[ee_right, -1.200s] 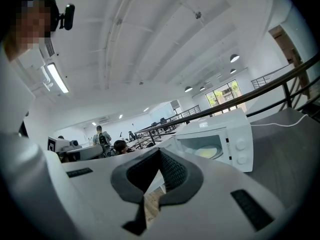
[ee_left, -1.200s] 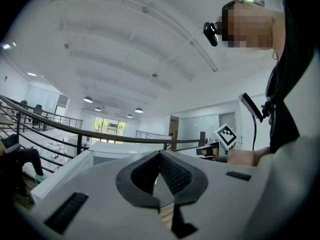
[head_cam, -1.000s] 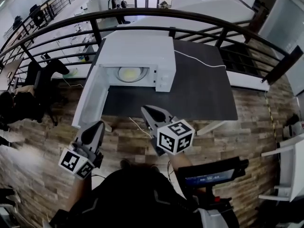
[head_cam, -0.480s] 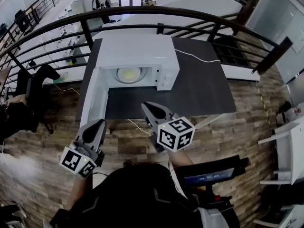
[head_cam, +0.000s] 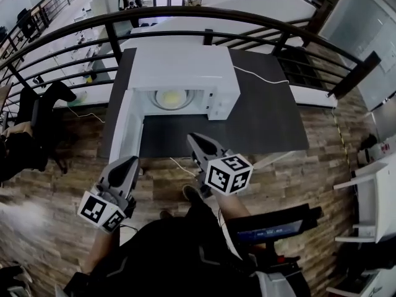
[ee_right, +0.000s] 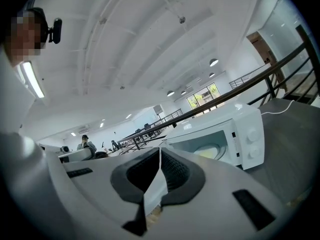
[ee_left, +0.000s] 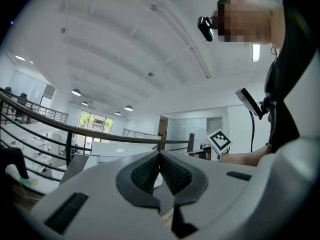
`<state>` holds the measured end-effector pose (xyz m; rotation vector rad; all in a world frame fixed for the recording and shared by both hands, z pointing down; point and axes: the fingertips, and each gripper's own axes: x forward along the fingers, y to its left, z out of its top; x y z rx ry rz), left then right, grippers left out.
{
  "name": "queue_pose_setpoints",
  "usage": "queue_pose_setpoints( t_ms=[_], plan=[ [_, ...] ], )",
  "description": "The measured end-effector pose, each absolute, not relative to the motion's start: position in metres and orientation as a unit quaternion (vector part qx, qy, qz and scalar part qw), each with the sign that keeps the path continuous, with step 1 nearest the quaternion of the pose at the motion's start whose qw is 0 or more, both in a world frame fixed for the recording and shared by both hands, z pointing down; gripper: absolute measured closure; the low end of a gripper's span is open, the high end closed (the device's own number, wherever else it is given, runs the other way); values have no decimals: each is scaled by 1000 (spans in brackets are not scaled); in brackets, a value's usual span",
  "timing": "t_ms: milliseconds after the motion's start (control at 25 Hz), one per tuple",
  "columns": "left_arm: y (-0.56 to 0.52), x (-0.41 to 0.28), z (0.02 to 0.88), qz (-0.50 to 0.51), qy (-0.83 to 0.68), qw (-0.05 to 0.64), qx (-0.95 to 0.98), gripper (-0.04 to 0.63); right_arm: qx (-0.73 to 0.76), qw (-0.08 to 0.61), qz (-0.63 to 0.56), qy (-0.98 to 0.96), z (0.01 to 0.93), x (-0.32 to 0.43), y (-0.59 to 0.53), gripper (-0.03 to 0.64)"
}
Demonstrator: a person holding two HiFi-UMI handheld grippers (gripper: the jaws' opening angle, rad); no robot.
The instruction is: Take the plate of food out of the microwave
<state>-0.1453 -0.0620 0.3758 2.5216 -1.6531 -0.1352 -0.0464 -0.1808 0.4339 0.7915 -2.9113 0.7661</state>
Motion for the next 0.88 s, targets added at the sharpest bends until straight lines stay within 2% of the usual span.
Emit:
queue_pose_setpoints(
  t_ms=[120, 160, 480, 680, 880],
  plan=[
    [-73, -155, 377, -39, -560, 65, 825, 591, 253, 17, 242, -937, 441, -55, -198, 619],
    [-77, -159, 377, -36, -564, 66, 822, 591, 253, 18, 246, -935, 445, -58, -206, 593],
    [-107, -169, 368, -31, -595, 61, 801, 591, 264, 22, 331, -906, 493, -72, -274, 538],
    [-117, -169, 359, -31, -608, 33, 792, 591, 248, 39, 346, -904, 525, -85, -292, 506],
    [-124, -172, 357, -26, -619, 26, 784, 591, 241, 33, 420, -874, 557, -94, -308, 475]
  ],
)
